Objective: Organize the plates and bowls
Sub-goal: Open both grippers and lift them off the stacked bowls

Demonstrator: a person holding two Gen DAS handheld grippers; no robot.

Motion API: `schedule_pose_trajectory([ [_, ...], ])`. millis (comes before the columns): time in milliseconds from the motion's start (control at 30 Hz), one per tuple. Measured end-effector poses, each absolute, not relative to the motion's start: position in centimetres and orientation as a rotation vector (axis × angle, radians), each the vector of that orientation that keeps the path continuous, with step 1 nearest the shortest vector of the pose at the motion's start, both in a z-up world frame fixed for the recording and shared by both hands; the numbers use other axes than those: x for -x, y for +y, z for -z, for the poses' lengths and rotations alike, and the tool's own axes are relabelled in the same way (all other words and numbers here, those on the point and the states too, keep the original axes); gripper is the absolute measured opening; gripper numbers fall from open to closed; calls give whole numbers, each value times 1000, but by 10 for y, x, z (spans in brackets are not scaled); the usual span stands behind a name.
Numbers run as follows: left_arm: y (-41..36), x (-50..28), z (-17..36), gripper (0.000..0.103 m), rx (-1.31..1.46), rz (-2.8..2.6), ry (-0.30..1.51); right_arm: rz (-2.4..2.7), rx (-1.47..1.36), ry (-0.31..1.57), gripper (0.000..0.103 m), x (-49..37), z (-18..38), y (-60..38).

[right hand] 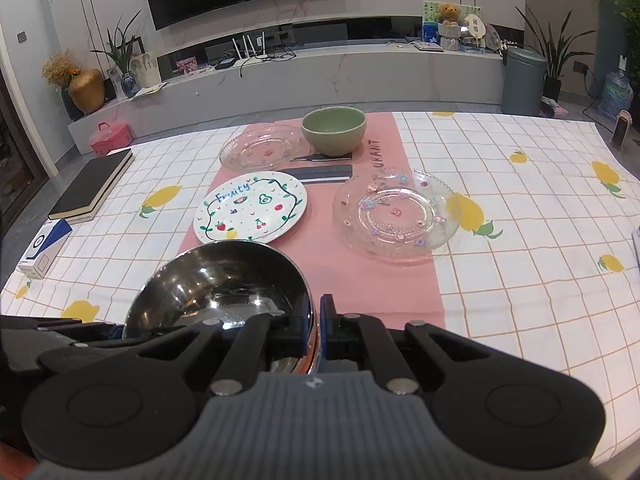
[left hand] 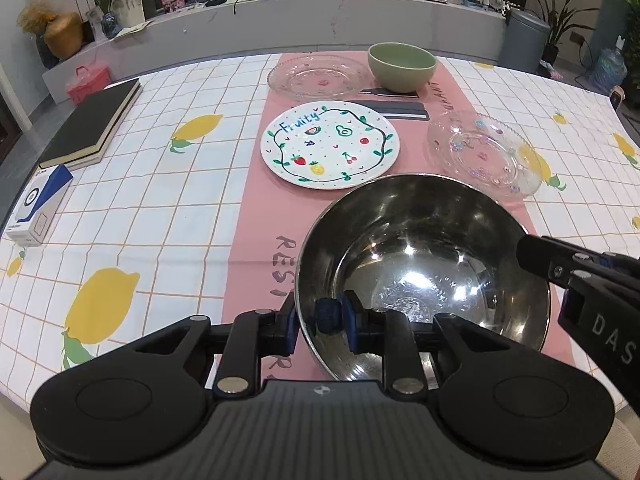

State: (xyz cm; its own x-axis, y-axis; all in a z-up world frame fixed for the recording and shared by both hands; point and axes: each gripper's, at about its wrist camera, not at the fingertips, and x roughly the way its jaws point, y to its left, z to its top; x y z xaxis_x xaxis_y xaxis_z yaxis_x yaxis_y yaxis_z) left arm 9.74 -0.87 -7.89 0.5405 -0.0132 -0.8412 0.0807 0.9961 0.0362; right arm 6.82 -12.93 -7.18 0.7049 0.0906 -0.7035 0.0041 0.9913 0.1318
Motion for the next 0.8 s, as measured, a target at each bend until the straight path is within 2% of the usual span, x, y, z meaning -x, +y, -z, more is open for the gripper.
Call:
schedule_pose_trajectory([
  [167, -13, -92, 66, 30, -113, 10, 939, -48, -167, 749, 9, -63, 62, -132],
  [333, -15, -83, 40, 50, -113, 10, 864, -43, -213, 710, 10, -57, 44, -138],
  [467, -14, -76, 21, 57, -91, 12, 818, -34, -237, 664, 27, -48, 29, -139],
  [533, -14, -71, 11, 66, -91, 12, 781, -32, -244, 647, 27, -45, 22, -140],
  [600, -15, -68, 5, 71, -102, 10, 748, -34, -259, 632, 33, -40, 15, -140],
  [733, -15, -63, -8, 74, -112, 6, 692, -26, -265, 598, 35, -34, 3, -142],
  [800, -13, -62, -12, 77, -96, 13, 685, -17, -273, 580, 45, -32, -2, -145],
])
